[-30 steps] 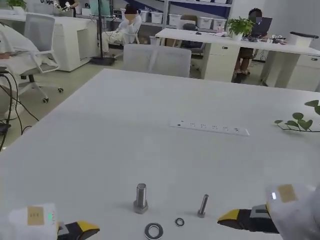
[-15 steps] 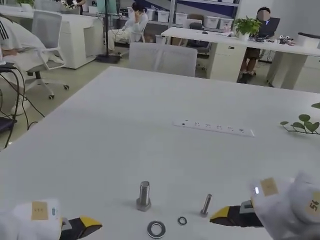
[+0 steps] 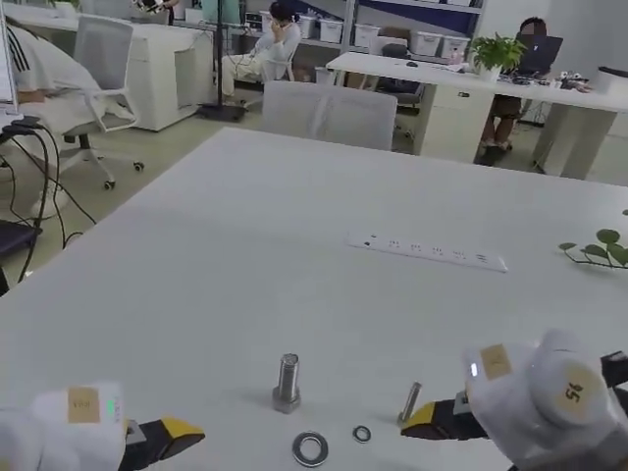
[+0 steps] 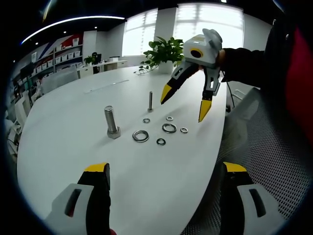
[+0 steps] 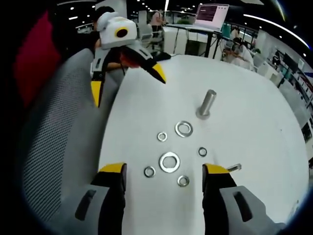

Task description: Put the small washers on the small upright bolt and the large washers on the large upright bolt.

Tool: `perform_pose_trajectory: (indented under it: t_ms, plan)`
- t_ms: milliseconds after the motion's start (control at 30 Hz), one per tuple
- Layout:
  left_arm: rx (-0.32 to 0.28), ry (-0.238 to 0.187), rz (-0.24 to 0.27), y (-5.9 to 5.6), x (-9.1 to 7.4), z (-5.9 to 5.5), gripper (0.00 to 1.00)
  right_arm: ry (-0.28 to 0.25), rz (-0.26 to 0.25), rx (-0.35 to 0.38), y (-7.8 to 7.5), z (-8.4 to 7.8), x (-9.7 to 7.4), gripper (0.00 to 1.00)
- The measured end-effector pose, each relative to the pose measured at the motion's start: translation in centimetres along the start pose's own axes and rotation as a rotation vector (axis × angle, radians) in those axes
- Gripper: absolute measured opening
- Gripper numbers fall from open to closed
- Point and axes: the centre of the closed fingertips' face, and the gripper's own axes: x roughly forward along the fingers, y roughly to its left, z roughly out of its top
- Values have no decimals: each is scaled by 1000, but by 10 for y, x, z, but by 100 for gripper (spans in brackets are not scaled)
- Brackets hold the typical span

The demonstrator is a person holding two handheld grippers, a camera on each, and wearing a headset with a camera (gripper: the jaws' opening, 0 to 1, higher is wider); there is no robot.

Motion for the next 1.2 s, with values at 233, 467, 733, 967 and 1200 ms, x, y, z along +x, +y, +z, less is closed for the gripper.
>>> perform_pose_trajectory:
  t_ms: [233, 467, 733, 967, 1200]
  plan:
    - [-7, -9, 6, 1, 1, 0, 94, 32, 13, -22, -2, 1, 6, 63]
    - [-11, -18, 18, 4, -1, 1, 93, 67, 18, -38, -4, 0, 11, 60]
    - [-13, -28, 26, 6, -1, 2, 93, 111, 13, -49, -8, -1, 17, 53]
    - [-16, -37, 32, 7, -1, 3, 93, 167, 4, -69, -11, -4, 23, 46]
    - [-20, -45, 37, 9, -2, 4, 93, 216, 5, -94, -12, -6, 30, 40]
